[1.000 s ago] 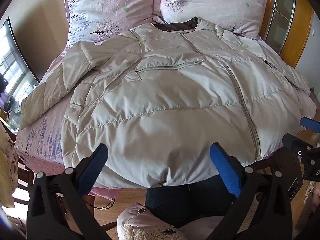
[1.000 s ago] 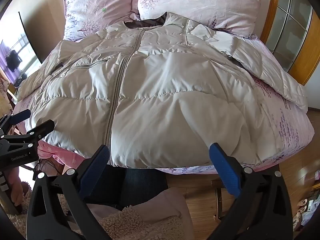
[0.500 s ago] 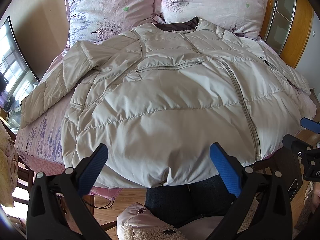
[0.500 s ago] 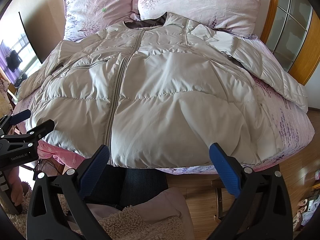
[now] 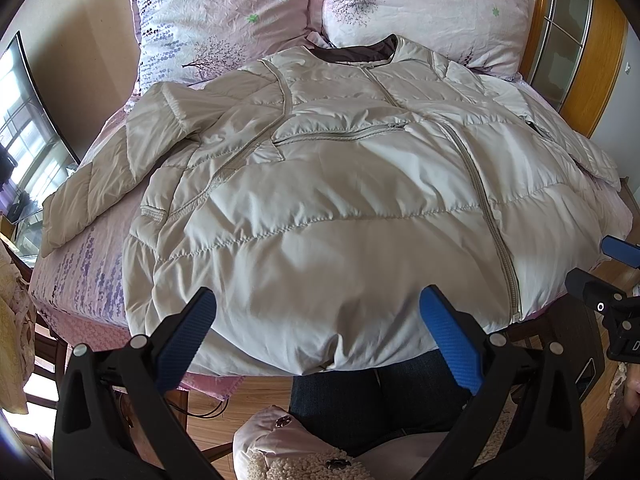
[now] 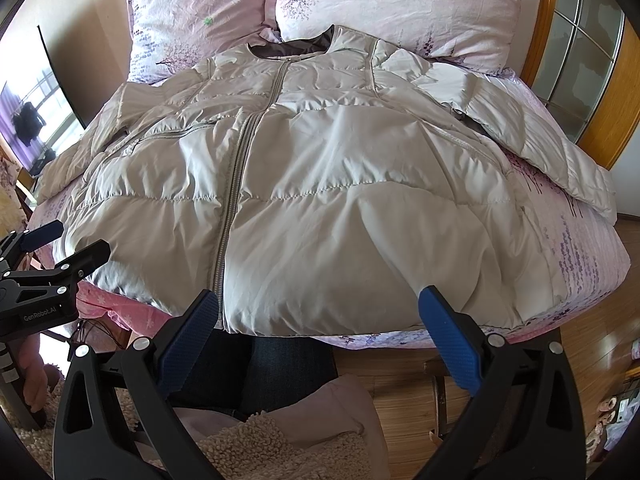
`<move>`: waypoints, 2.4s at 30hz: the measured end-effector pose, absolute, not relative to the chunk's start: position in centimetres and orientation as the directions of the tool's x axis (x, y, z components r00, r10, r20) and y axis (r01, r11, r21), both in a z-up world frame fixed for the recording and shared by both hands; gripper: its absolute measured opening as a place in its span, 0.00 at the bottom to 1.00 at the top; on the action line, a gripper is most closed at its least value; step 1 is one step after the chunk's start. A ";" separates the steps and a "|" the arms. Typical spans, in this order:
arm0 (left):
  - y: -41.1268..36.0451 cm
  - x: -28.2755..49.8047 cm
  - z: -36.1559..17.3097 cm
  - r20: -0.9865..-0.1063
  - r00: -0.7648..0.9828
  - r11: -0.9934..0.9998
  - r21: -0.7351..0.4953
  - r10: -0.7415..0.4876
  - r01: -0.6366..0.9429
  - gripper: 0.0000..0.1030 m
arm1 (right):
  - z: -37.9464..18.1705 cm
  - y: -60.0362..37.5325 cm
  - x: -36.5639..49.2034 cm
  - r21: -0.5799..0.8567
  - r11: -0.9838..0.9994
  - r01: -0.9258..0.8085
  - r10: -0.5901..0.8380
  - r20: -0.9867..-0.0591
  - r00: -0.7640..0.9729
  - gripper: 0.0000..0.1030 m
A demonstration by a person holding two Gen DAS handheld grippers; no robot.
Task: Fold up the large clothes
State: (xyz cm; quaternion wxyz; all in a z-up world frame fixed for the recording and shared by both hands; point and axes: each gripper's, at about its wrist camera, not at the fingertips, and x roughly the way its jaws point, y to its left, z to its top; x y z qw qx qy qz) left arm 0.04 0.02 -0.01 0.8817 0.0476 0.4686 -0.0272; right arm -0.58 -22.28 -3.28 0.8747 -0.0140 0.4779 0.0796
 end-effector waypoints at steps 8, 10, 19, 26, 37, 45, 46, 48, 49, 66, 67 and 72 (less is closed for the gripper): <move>0.4 -0.1 0.0 -0.829 0.559 0.994 0.058 -0.004 0.093 0.98 | -3.2 -22.2 -0.6 0.056 0.987 -0.151 0.128 -0.839 0.529 0.99; 0.4 0.0 0.0 -0.829 0.559 0.994 0.057 -0.004 0.093 0.98 | -3.3 -22.2 -0.6 0.056 0.987 -0.151 0.129 -0.839 0.529 0.99; 0.4 -0.1 0.0 -0.829 0.559 0.994 0.057 -0.005 0.093 0.98 | -3.4 -22.1 -0.8 0.069 0.987 -0.148 0.137 -0.838 0.527 0.99; 0.4 -0.1 0.1 -0.829 0.560 0.994 0.057 -0.005 0.093 0.98 | -3.3 -22.4 -0.6 0.075 0.986 -0.148 0.143 -0.837 0.529 0.99; 0.5 0.0 0.1 -0.829 0.559 0.994 0.052 -0.011 0.096 0.98 | -3.1 -22.3 -0.6 0.097 0.983 -0.154 0.165 -0.830 0.533 0.99; 0.5 0.4 0.4 -0.823 0.566 0.993 0.026 -0.044 0.115 0.98 | -1.9 -23.3 -0.2 0.204 0.968 -0.148 0.252 -0.784 0.567 0.98; 0.5 0.4 0.4 -0.823 0.565 0.993 0.022 -0.049 0.119 0.98 | -1.8 -23.4 -0.1 0.196 0.970 -0.145 0.243 -0.783 0.573 0.98; 0.6 0.8 0.5 -0.822 0.565 0.992 0.005 -0.068 0.125 0.98 | -1.5 -23.8 0.5 0.155 0.978 -0.137 0.206 -0.788 0.579 0.99; 0.8 1.0 0.6 -0.821 0.565 0.992 -0.007 -0.077 0.126 0.98 | -1.3 -24.2 0.9 0.132 0.982 -0.134 0.186 -0.792 0.582 0.99; 2.8 5.7 1.1 -0.748 0.615 0.968 -0.211 -0.249 0.135 0.98 | -4.3 -52.7 6.9 0.628 0.570 0.530 0.070 -0.680 0.730 0.67; 3.0 6.1 1.0 -0.748 0.609 0.964 -0.232 -0.264 0.132 0.98 | -5.4 -54.3 7.3 0.674 0.506 0.538 0.106 -0.668 0.737 0.55; 3.7 7.6 1.1 -0.710 0.632 0.948 -0.279 -0.312 0.155 0.98 | -8.9 -59.3 8.6 0.755 0.313 0.576 0.145 -0.638 0.756 0.36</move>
